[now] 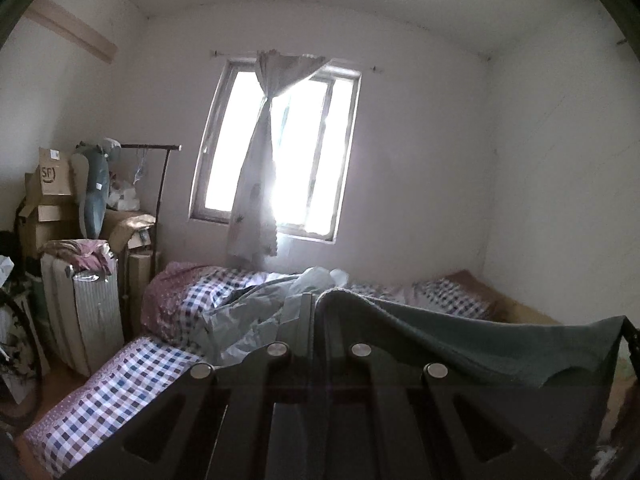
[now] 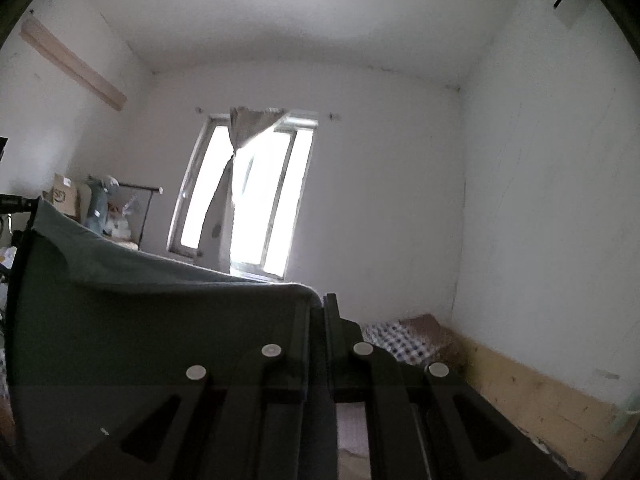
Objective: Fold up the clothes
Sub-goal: 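Lift the sweatshirt high with both grippers and shake it out, then lower the sweatshirt onto the bed with both grippers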
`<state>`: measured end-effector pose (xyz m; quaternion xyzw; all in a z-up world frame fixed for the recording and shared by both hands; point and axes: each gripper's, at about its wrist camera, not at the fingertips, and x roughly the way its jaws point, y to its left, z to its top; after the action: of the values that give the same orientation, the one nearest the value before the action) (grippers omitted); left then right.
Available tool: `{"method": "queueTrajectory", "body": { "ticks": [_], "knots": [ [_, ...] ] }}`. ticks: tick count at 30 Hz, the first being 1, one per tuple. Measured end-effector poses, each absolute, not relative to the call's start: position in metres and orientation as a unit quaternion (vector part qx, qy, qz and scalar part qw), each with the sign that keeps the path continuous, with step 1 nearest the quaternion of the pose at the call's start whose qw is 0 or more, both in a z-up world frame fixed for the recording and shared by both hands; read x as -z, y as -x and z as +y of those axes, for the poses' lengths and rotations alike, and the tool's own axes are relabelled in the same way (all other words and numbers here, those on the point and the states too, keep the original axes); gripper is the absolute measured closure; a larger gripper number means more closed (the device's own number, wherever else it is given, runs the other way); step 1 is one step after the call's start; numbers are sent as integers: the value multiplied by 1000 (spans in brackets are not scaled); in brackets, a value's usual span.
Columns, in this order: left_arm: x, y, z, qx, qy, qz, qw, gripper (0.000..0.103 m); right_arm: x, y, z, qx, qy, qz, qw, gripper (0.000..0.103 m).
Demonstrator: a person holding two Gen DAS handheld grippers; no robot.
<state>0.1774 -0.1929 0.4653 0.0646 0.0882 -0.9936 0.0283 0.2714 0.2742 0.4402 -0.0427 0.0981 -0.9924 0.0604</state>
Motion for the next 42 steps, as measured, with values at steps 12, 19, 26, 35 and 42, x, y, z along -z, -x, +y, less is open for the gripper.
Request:
{"method": "queueTrajectory", "body": {
  "ticks": [12, 19, 26, 35, 42],
  "knots": [
    [-375, 23, -196, 975, -183, 95, 83, 101, -369, -46, 246, 992, -82, 84, 42, 99],
    [-302, 142, -205, 957, -247, 104, 108, 101, -324, 105, 226, 983, -159, 87, 37, 98],
    [-219, 257, -199, 942, -303, 62, 131, 101, -253, 228, 224, 969, -228, 91, 37, 98],
    [-89, 371, -190, 907, -393, 15, 152, 101, -110, 363, 229, 933, -349, 79, 36, 98],
    [-18, 400, -191, 894, -424, -4, 148, 100, 16, 424, 227, 897, -433, 79, 39, 98]
  ]
}}
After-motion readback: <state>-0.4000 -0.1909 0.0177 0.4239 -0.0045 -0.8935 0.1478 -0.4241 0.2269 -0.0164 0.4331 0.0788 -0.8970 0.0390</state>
